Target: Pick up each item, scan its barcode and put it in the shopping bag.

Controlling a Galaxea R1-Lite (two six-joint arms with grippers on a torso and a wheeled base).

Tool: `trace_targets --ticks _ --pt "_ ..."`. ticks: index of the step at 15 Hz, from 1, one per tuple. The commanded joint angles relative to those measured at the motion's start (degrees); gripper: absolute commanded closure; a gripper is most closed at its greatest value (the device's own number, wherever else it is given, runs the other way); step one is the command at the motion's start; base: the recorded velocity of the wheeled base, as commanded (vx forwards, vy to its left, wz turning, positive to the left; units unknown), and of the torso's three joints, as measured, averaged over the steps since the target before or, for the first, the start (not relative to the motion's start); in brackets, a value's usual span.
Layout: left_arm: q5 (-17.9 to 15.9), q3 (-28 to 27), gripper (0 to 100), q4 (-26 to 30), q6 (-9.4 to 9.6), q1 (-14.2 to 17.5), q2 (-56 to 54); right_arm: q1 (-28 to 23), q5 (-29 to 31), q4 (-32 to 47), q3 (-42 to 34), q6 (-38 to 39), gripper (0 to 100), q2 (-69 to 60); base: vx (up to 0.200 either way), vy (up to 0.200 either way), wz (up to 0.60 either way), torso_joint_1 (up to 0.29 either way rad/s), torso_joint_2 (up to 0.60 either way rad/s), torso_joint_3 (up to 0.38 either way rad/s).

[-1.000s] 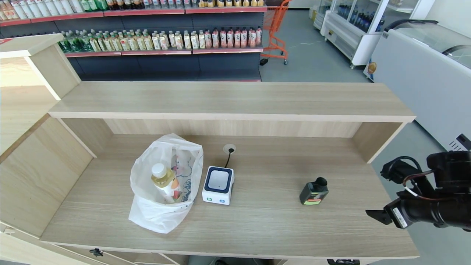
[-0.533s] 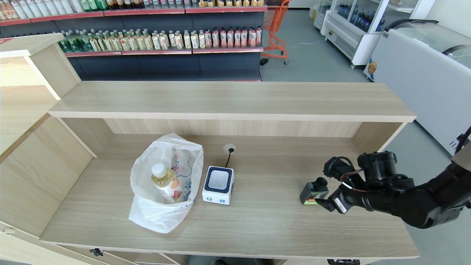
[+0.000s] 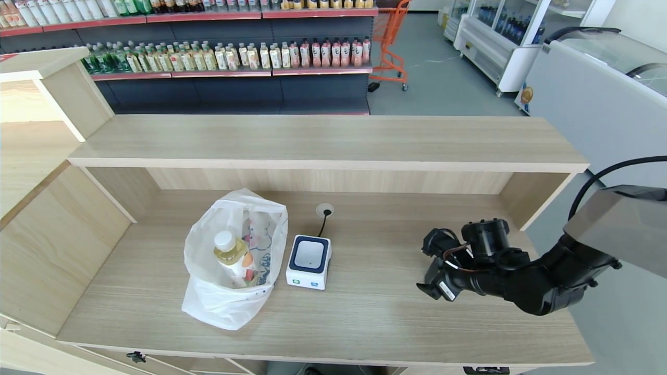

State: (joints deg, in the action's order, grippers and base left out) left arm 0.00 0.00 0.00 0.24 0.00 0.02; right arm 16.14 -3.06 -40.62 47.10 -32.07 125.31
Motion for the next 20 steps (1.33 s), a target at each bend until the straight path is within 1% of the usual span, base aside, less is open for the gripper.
trace_targets --ticks 1,3,4,8,11,12,13,15,16,17,18,19,20 --pt "0.0 0.0 0 0.0 0.02 0.0 0.0 0.0 0.0 0.0 0.2 0.0 0 1.4 0.0 0.0 0.0 0.0 0.0 0.0" --pt "0.0 0.0 0 0.0 0.02 0.0 0.0 0.1 -0.2 0.0 0.9 0.1 0 2.0 0.0 0.0 0.0 0.0 0.0 0.0" --pt "0.0 0.0 0 0.0 0.02 0.0 0.0 0.1 -0.2 0.0 1.4 0.2 100 2.2 0.0 0.0 0.0 0.0 0.0 0.0" --pt "0.0 0.0 0 0.0 0.02 0.0 0.0 2.2 -0.2 -0.2 3.8 1.7 100 2.9 0.0 0.0 0.0 0.0 0.0 0.0" --pt "0.0 0.0 0 0.0 0.02 0.0 0.0 2.6 -0.2 -0.3 2.9 1.6 100 1.6 0.0 0.0 0.0 0.0 0.0 0.0" --pt "0.0 0.0 0 0.0 0.02 0.0 0.0 3.0 -0.2 -2.5 0.9 1.9 100 -0.6 0.0 0.0 0.0 0.0 0.0 0.0" --pt "0.0 0.0 0 0.0 0.02 0.0 0.0 3.2 0.2 -7.2 -4.8 2.8 100 -6.5 0.0 0.0 0.0 0.0 0.0 0.0" --pt "0.0 0.0 0 0.0 0.02 0.0 0.0 1.3 0.5 -11.9 -16.1 -0.1 100 -17.6 0.0 0.0 0.0 0.0 0.0 0.0" --pt "0.0 0.0 0 0.0 0.02 0.0 0.0 -0.9 0.5 -11.7 -21.7 -5.7 100 -24.8 0.0 0.0 0.0 0.0 0.0 0.0" --pt "0.0 0.0 0 0.0 0.02 0.0 0.0 -1.9 0.0 -10.3 -22.8 -10.6 100 -28.4 0.0 0.0 0.0 0.0 0.0 0.0" --pt "0.0 0.0 0 0.0 0.02 0.0 0.0 -3.0 -1.9 -9.9 -22.8 -18.0 100 -31.1 0.0 0.0 0.0 0.0 0.0 0.0" --pt "0.0 0.0 0 0.0 0.02 0.0 0.0 -4.0 -6.8 -11.2 -22.8 -25.4 100 -31.6 0.0 0.0 0.0 0.0 0.0 0.0" --pt "0.0 -0.1 0 0.0 0.02 0.0 0.0 -6.2 -14.2 -12.6 -22.7 -37.3 100 -31.7 0.0 0.0 0.0 0.0 0.0 0.0"
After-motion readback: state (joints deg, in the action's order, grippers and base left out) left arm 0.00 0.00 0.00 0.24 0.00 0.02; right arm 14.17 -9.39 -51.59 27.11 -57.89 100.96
